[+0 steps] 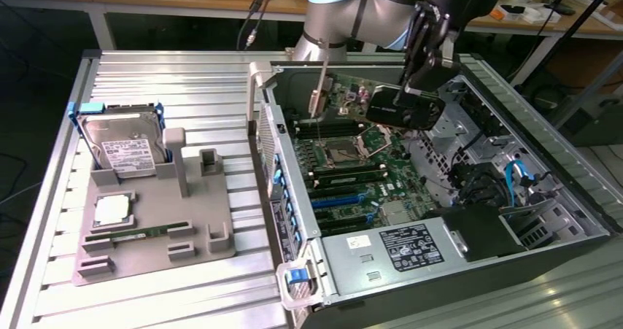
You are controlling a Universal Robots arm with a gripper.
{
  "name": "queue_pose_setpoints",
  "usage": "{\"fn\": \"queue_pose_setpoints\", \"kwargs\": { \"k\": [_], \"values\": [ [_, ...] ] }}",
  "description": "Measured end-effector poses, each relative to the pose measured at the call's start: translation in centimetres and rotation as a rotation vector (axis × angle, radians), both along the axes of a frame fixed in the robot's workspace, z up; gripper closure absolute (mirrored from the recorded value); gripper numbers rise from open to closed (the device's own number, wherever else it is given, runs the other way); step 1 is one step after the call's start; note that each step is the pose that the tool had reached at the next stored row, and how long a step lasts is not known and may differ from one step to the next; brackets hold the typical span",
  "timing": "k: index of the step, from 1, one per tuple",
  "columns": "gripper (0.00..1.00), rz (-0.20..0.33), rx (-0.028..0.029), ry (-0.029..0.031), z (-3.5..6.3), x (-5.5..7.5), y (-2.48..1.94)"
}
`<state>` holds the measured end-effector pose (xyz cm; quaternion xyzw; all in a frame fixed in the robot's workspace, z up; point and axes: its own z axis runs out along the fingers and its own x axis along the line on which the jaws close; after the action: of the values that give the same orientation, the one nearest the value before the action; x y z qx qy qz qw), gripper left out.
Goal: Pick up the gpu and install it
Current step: 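Pick up the gpu and move the gpu toward the slot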
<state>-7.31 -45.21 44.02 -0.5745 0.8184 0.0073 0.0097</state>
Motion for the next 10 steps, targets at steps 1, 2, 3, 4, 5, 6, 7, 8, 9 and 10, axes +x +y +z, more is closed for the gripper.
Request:
{"fn": "queue_pose_setpoints", "kwargs": {
  "k": [1, 2, 3, 4, 5, 6, 7, 8, 9, 10],
  "values": [
    [0.73, 0.014, 0.0000, -0.0009, -0.01, 0.00, 0.00],
    [0.73, 0.027, 0.0000, -0.0018, -0.02, 0.01, 0.00],
    [0.73, 0.041, 0.0000, -0.0026, -0.03, 0.02, 0.00],
    [0.73, 0.055, 0.0001, -0.0035, -0.05, 0.03, 0.00],
    [0.73, 0.069, 0.0000, -0.0044, -0.05, 0.04, 0.00],
    [0.73, 0.082, 0.0000, -0.0053, -0.07, 0.05, 0.00],
    [0.73, 0.101, 0.0000, -0.0066, -0.08, 0.06, 0.00],
    [0.73, 0.120, 0.0000, -0.0079, -0.10, 0.07, 0.00],
    [0.73, 0.133, 0.0000, -0.0088, -0.11, 0.08, 0.00],
    [0.73, 0.150, 0.0000, -0.0099, -0.13, 0.09, 0.00]
  ]
}}
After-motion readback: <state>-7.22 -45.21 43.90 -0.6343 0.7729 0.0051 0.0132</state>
